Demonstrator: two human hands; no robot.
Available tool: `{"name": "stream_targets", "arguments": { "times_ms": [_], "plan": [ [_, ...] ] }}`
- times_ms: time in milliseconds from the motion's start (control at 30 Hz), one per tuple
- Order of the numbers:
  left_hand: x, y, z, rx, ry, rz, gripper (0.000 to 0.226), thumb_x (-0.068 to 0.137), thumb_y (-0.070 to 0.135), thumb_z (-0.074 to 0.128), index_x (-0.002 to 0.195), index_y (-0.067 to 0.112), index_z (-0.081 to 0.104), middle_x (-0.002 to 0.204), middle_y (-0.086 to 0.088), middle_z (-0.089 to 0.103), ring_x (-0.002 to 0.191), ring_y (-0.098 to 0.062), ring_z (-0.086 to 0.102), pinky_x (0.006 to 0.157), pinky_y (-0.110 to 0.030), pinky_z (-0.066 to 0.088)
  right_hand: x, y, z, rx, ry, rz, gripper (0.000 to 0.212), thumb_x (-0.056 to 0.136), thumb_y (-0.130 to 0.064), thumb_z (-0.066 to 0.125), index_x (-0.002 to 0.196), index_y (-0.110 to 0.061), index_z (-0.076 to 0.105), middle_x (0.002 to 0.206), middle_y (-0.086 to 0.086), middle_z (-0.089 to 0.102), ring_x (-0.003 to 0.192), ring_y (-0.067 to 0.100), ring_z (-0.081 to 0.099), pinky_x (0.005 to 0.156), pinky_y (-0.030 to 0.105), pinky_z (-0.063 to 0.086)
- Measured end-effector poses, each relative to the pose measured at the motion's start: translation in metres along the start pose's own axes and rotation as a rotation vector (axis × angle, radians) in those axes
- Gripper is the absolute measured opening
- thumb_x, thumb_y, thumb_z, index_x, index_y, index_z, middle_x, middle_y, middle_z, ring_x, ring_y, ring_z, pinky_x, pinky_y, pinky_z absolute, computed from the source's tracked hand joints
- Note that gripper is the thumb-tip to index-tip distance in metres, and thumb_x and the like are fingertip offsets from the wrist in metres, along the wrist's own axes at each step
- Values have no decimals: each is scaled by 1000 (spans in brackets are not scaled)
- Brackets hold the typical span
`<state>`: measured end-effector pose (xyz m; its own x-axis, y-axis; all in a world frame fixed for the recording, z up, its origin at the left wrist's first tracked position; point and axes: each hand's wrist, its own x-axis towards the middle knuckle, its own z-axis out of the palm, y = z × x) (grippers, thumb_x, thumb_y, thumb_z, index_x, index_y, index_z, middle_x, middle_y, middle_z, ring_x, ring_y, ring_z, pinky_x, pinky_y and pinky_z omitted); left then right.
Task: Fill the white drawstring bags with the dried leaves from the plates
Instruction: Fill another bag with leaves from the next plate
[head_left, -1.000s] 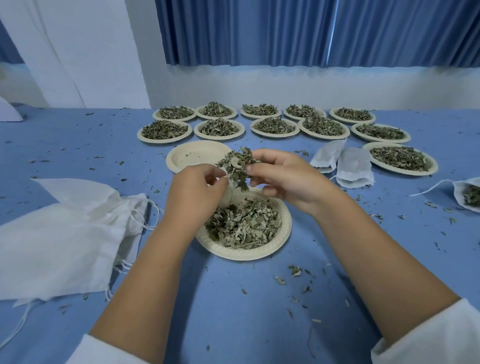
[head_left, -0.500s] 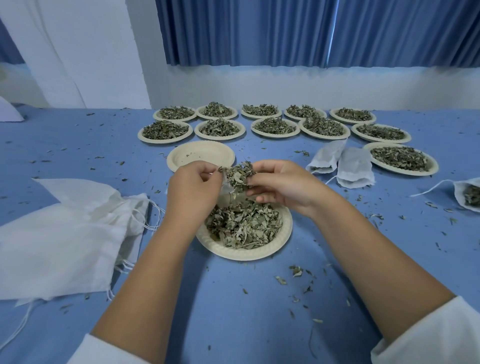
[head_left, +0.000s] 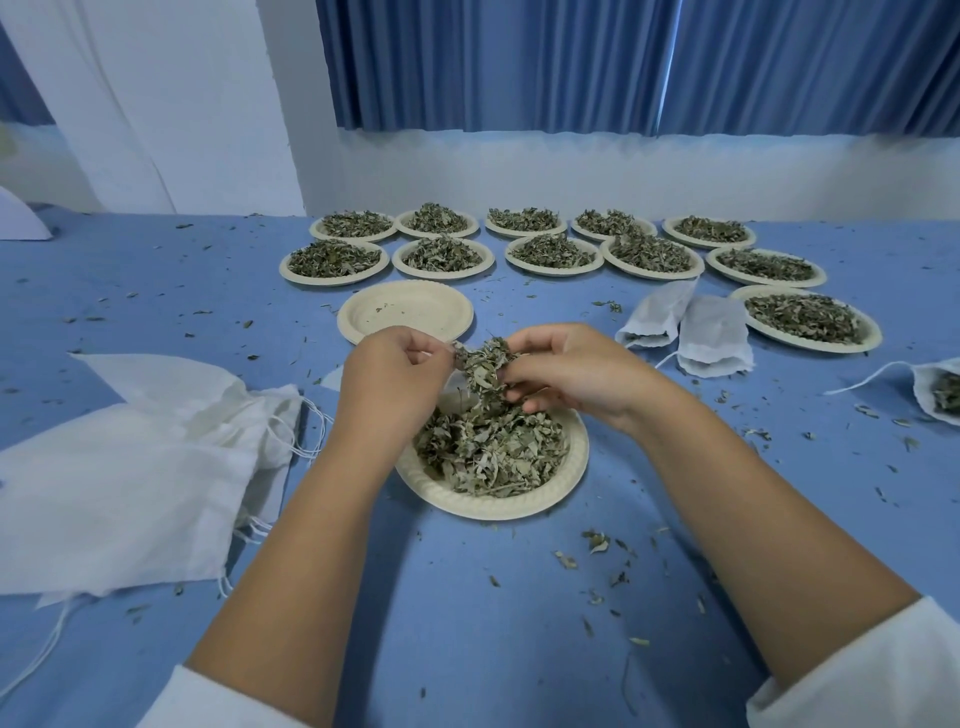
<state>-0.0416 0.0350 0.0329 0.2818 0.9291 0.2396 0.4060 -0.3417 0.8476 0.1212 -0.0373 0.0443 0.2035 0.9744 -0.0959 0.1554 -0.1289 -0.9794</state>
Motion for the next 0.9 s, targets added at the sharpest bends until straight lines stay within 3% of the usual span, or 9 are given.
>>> {"name": "stream_targets", "arguments": {
  "times_ms": [100, 200, 333, 433, 500, 633, 767, 900],
  "plan": [
    [-2, 0, 0, 104, -91, -18, 17, 85, 21, 64, 70, 28, 65, 66, 8, 64, 57, 1, 54, 44, -9, 35, 0, 0, 0, -25, 4, 3, 14, 87, -1, 67, 90, -14, 68, 74, -1, 70, 67, 9, 67, 56, 18, 53],
    [-4, 0, 2, 175, -120, -13, 15, 83, 17, 65, 69, 15, 71, 68, -5, 70, 60, -11, 57, 52, -20, 39, -1, 0, 0, -90, 23, 1, 13, 85, -3, 69, 86, -16, 68, 66, -5, 67, 59, 6, 63, 51, 16, 50],
    [-2, -1, 3, 158, -44, 14, 23, 87, 18, 62, 66, 27, 63, 65, 11, 63, 62, 0, 55, 52, -14, 37, 1, 2, 2, -254, 49, -13, 9, 84, -11, 71, 85, -20, 68, 71, -4, 63, 50, 1, 56, 48, 15, 45],
    [1, -4, 3, 143, 21, 25, 9, 90, 23, 63, 84, 22, 70, 70, 15, 60, 67, 1, 54, 56, -15, 36, 1, 2, 3, -333, 44, -16, 6, 84, -16, 71, 85, -22, 69, 73, -1, 62, 52, 3, 55, 49, 15, 45],
    [2, -5, 4, 168, 28, 39, 14, 91, 23, 62, 98, 18, 73, 74, 12, 61, 69, -2, 54, 56, -14, 35, 1, 2, 3, -363, 48, -26, 5, 84, -18, 71, 84, -23, 70, 73, 0, 62, 56, 6, 55, 49, 15, 45],
    [-1, -4, 5, 187, -18, 92, 17, 90, 17, 59, 93, 25, 73, 74, 12, 65, 72, -3, 59, 53, -7, 33, 1, 1, 3, -345, 71, -71, 3, 83, -18, 70, 83, -21, 70, 69, -1, 62, 55, 7, 54, 48, 16, 44],
    [-2, -3, 5, 165, 8, 145, 24, 89, 15, 58, 95, 33, 73, 72, 16, 58, 55, 0, 52, 50, -5, 35, 2, 3, 2, -346, 110, -87, 3, 83, -20, 69, 86, -21, 70, 67, -5, 61, 54, 5, 54, 49, 15, 43],
    [-1, -5, 4, 148, 29, 218, 32, 90, 11, 54, 103, 32, 75, 86, 7, 64, 52, 9, 49, 49, -7, 33, 2, 4, 2, -373, 116, -89, 3, 83, -23, 69, 86, -24, 70, 69, -6, 63, 53, 2, 55, 50, 14, 42]
  ]
}}
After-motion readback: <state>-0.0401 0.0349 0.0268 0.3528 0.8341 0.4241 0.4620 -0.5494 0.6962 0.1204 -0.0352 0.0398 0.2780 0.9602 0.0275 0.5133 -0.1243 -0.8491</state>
